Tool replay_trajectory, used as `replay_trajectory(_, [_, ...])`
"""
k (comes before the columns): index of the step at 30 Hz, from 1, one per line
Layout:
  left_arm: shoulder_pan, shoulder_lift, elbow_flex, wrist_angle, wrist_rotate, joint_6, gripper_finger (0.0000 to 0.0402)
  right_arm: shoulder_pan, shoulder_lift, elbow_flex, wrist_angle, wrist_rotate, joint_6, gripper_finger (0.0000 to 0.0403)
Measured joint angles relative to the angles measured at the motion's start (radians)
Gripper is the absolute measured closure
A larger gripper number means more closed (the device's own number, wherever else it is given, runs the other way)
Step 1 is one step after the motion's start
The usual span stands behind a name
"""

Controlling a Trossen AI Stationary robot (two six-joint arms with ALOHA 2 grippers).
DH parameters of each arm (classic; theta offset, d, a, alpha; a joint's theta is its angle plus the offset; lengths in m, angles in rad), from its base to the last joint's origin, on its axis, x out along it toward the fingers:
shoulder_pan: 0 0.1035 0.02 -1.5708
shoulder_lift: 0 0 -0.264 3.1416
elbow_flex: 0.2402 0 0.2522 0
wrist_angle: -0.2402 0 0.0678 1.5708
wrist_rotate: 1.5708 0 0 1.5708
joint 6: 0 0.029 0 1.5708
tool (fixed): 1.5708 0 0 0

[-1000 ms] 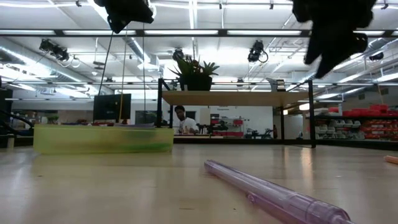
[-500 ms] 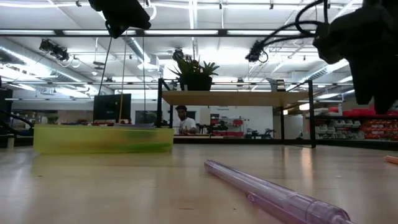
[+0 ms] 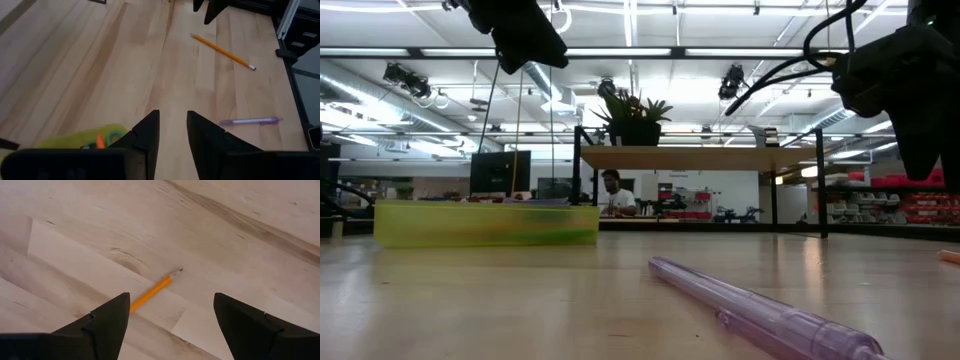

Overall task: Pack school essentials
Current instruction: Put the purple pen into the yellow supply box

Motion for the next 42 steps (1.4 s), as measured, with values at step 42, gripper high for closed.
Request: replay_trajectory(42, [-0.106,0.572,0.016,0.545,0.276,0.424,0.0289,-0.011,0.027,0.116,0.113,0.291,-0.400,0.0110])
